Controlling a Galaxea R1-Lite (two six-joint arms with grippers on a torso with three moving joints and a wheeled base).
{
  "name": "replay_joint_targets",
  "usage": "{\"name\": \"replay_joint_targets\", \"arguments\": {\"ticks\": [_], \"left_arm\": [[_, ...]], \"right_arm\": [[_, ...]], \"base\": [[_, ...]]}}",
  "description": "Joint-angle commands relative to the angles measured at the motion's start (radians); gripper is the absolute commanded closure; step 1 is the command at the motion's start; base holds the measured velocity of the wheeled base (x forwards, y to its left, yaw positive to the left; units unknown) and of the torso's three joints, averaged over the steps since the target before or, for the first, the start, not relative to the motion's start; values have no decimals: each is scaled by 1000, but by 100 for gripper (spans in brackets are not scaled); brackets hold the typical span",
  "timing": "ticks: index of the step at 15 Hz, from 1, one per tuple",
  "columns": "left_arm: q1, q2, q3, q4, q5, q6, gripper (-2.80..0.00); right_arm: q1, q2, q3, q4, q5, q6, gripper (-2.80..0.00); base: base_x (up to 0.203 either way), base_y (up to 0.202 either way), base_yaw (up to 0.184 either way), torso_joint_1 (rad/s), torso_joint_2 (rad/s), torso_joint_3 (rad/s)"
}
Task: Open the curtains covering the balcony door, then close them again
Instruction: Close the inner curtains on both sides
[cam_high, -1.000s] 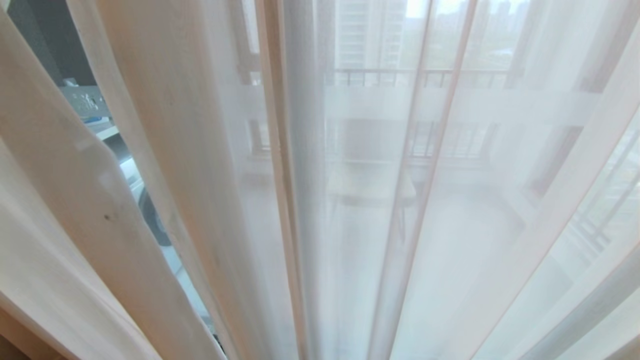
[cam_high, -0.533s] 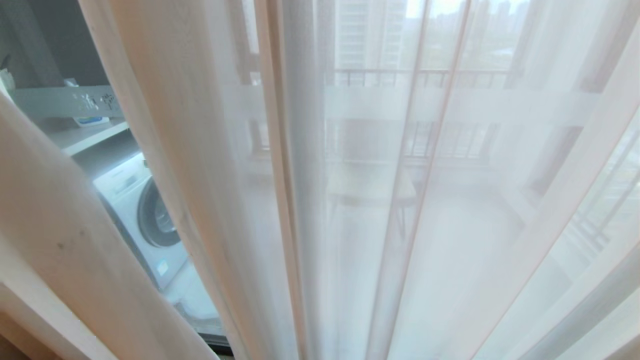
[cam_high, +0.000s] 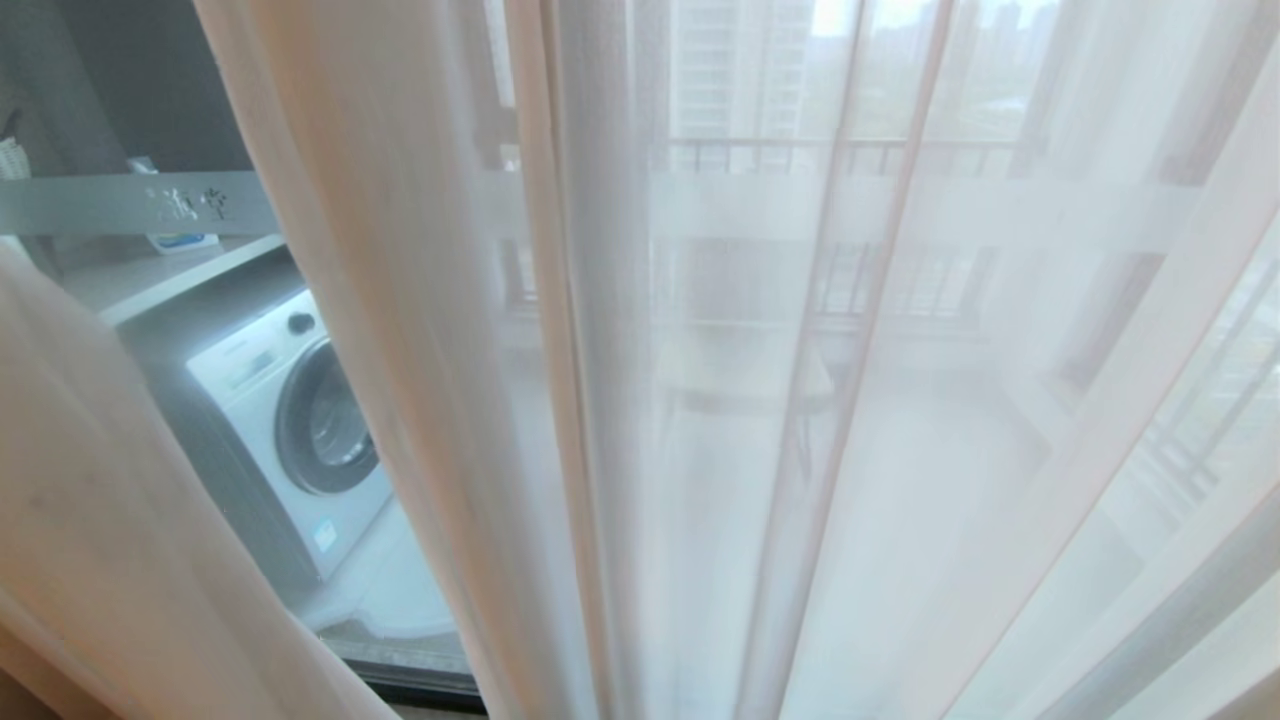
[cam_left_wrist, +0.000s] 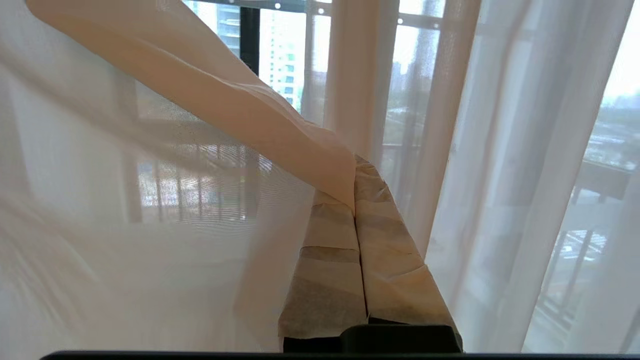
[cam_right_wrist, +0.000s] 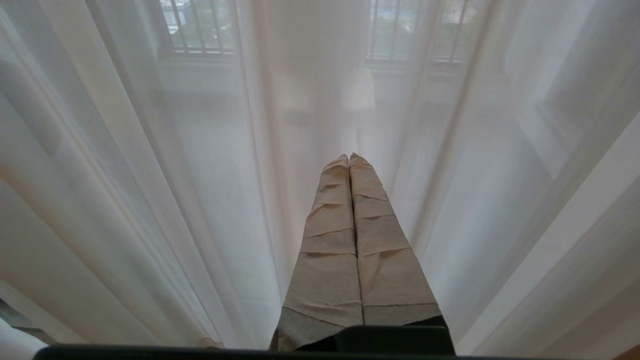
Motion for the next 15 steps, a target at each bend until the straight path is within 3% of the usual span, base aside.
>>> {"name": "replay_joint_targets", "arguments": {"ticks": [1, 8, 12, 15], "left_arm": [[-1, 16, -11, -1, -34, -1, 0], [-6, 131, -117, -1, -204, 2, 0], [-114, 244, -237, -1, -213, 10, 0], [-232, 361, -353, -1, -197, 64, 0]], "right_arm": [[0, 0, 0, -1, 0, 0, 0], [0, 0, 0, -1, 0, 0, 0], [0, 0, 0, -1, 0, 0, 0], [0, 0, 0, -1, -1, 0, 0]], "base": [[0, 0, 0, 0, 0, 0], [0, 0, 0, 0, 0, 0], [0, 0, 0, 0, 0, 0], [0, 0, 0, 0, 0, 0]]}}
